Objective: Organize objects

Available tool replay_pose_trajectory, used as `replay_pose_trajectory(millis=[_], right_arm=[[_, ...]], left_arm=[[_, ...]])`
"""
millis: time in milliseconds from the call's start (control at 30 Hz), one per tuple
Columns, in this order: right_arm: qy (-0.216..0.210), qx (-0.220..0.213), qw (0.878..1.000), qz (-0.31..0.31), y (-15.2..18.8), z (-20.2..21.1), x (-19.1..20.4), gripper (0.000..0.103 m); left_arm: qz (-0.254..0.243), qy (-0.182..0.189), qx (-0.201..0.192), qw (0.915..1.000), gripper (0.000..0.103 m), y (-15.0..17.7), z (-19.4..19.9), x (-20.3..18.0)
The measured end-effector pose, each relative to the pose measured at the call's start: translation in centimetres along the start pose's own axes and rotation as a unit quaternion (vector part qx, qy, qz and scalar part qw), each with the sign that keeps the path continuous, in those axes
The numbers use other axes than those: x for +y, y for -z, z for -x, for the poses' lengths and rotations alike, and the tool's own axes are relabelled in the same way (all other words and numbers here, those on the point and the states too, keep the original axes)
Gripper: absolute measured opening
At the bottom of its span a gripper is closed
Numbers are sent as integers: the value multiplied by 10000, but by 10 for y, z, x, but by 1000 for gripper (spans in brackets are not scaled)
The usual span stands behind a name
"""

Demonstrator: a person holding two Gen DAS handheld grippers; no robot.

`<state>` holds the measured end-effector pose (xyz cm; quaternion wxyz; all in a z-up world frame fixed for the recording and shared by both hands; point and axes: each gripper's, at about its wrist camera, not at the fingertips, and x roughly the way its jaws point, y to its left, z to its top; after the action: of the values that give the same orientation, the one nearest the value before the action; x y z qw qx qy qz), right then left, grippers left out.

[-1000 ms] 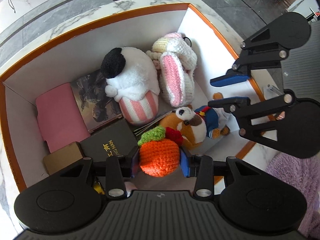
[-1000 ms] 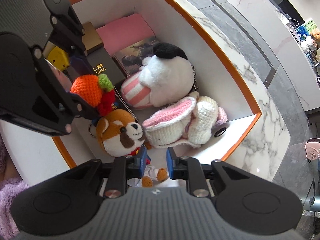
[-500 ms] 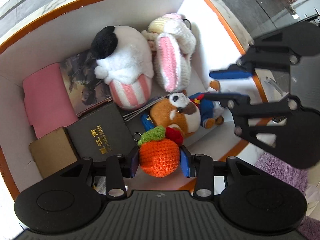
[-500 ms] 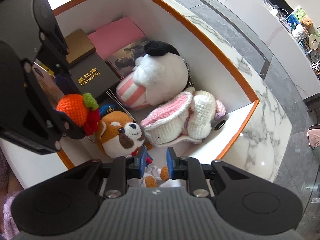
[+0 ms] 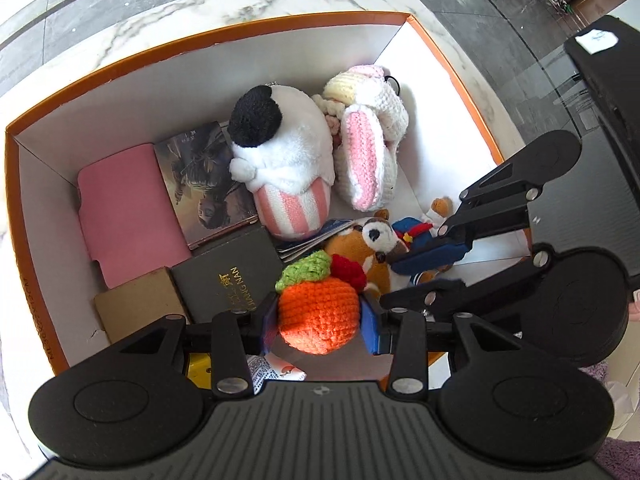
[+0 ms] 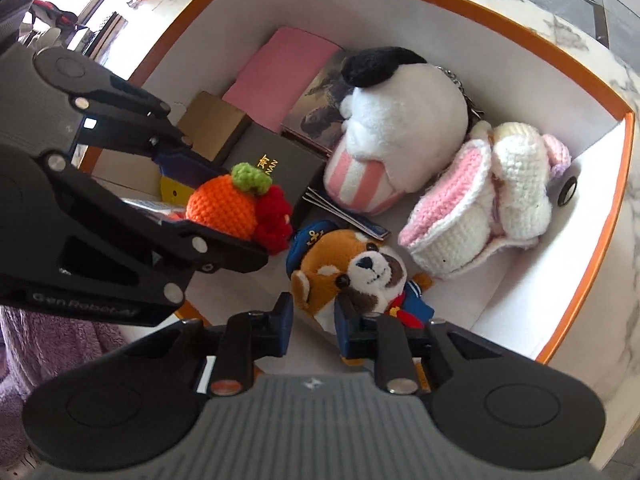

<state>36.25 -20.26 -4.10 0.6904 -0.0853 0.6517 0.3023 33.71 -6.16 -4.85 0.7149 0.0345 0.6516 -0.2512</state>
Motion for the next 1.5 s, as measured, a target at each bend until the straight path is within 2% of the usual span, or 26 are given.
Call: replay_pose_trajectory(millis=[133, 267, 533, 667, 867, 1000, 1033, 1133, 1233, 1367, 1400, 1500], right_arm=[[477, -216, 9976, 446, 4, 2, 9, 12], [686, -328, 9935, 845, 9, 1, 19, 11], [509, -372, 9968, 492, 9, 6, 6, 11], [443, -413, 9973, 416, 12, 7, 4, 11], [540, -449, 9967, 398, 18, 9, 10, 12], [780, -478, 9946, 483, 24, 14, 18, 20], [801, -490, 9943, 500, 26, 16, 21, 20], [865, -568, 9932, 537, 34, 27, 30, 21], [990, -665, 9911, 593, 44, 39, 43, 28], [1134, -803, 9881, 660, 56, 56, 60, 31], [1160, -863, 9873, 663, 58, 65, 49, 33], [1228, -1061, 9847, 639, 63, 80, 59, 36]], left_arm=[[-108, 15, 136, 9998, 48, 0, -7, 3], [-318, -46, 290, 9991, 48, -1, -17, -1], [-317, -25, 543, 9980, 48, -9, -31, -7], [-277, 46, 587, 9979, 58, -7, -32, -7], [-177, 105, 475, 9987, 60, -5, -22, -8], [-167, 76, 381, 9991, 56, 2, -11, -13], [-182, 63, 339, 9992, 53, 5, -7, -14], [-216, 51, 169, 9996, 52, 14, 7, -18], [-243, -39, -112, 9996, 52, 26, 25, -24], [-337, -139, -408, 9985, 53, 42, 53, -29], [-364, -160, -503, 9979, 53, 40, 53, -35], [-467, -303, -936, 9941, 54, 53, 73, -44]])
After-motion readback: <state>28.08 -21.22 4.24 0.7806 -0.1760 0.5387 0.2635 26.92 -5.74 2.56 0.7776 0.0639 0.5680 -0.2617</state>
